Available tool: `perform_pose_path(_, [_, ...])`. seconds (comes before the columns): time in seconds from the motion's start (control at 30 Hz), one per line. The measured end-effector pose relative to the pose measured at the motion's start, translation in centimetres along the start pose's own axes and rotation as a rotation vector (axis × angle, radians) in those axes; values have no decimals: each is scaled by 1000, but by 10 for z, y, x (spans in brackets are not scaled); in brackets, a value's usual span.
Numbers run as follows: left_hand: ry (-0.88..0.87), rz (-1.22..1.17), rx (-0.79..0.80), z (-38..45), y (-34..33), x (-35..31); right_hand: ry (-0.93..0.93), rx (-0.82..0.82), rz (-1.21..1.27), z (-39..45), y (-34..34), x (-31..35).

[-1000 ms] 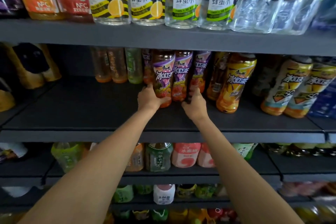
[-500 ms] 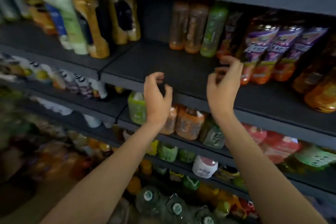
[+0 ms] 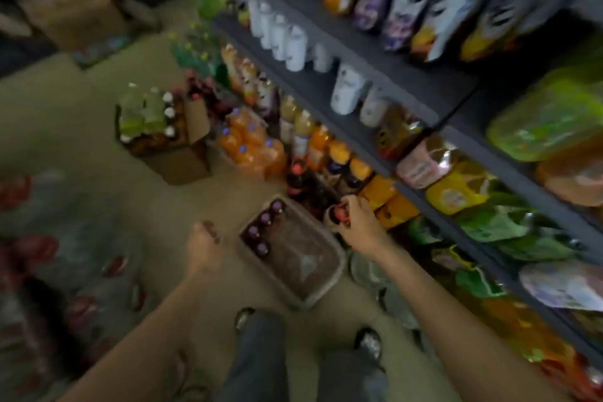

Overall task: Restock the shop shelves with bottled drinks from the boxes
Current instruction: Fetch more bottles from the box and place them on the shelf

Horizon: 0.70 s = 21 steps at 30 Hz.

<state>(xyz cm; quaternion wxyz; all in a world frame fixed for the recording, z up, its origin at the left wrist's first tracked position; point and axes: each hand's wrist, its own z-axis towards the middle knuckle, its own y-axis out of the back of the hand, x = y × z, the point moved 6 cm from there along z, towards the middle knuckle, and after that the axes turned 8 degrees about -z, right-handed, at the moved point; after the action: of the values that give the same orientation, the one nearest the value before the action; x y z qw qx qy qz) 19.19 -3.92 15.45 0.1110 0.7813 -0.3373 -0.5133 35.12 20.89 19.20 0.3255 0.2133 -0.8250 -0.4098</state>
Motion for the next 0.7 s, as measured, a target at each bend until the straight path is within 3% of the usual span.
perform_pose_path(0.2, [64, 184, 161, 80, 23, 80, -75, 265, -83, 62, -144, 29])
perform_pose_path(0.37, [-77, 170, 321, 151, -42, 134, -51, 248, -84, 141, -263, 24])
perform_pose_path(0.5, [-102, 82, 274, 213, -89, 212, 45, 220, -155, 210, -379, 26])
perform_pose_path(0.6, [-94, 20, 227, 246, -114, 267, 121, 327, -208, 250, -466, 24])
perform_pose_path(0.7, [-113, -13, 211, 259, -122, 311, 134, 303, -298, 277, -507, 15])
